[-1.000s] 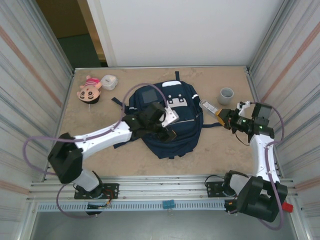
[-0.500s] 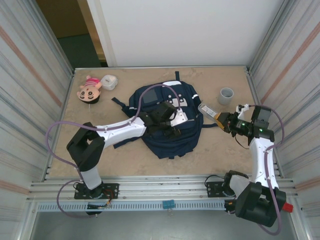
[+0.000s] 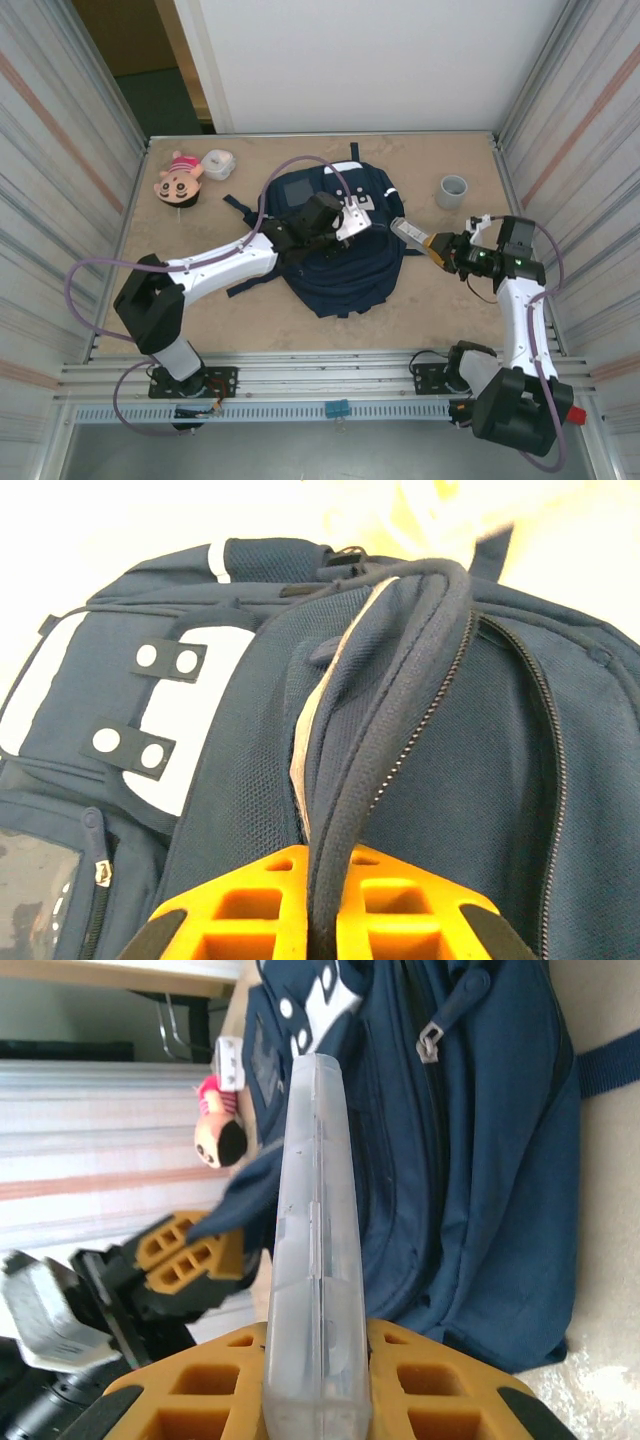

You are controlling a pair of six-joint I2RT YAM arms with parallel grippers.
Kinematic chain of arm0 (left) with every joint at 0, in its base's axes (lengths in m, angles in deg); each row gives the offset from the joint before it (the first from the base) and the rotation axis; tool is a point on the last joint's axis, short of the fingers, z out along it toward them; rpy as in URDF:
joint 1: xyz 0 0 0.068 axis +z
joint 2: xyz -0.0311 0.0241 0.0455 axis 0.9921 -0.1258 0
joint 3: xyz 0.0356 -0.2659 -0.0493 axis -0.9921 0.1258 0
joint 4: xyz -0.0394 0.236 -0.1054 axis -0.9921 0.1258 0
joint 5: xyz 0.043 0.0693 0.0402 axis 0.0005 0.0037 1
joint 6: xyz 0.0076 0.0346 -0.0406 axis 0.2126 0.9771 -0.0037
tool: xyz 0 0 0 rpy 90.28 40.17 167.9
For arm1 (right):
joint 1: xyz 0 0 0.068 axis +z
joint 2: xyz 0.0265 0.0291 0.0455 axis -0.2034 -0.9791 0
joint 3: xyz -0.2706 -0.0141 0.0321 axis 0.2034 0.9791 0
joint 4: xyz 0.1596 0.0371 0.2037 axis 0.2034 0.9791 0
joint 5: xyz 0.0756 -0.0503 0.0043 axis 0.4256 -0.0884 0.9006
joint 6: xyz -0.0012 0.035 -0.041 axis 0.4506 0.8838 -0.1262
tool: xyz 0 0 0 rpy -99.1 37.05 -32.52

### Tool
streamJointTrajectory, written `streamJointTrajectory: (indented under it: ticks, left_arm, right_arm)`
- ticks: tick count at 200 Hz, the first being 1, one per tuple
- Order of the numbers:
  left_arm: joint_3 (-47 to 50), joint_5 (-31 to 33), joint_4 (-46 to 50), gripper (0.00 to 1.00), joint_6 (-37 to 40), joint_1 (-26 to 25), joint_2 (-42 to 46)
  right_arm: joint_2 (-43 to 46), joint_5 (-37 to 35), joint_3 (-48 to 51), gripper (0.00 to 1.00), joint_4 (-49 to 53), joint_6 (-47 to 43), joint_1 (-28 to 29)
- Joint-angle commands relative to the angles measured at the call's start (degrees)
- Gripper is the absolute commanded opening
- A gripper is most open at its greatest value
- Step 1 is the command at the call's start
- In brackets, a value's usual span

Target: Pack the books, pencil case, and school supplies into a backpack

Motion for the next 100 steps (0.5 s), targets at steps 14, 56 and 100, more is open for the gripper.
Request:
streamJointTrajectory:
  ticks: [14, 56, 100]
  left_arm:
    - [-2.4, -2.8, -6.1, 0.08, -5.6, 2.0, 3.0]
    - [-2.9, -4.7, -6.5, 0.08, -8.1, 3.0, 2.6]
    - [-1.7, -8.2, -8.9, 0.08, -8.6, 3.1, 4.1]
  right_arm:
    - [4.4, -2.4, 3.0, 0.11, -1.0, 3.9, 6.8]
    - [8.9, -5.7, 3.9, 0.13, -3.1, 8.7, 14.6]
    - [1.0, -7.4, 5.4, 0.13, -18.0, 16.8, 26.0]
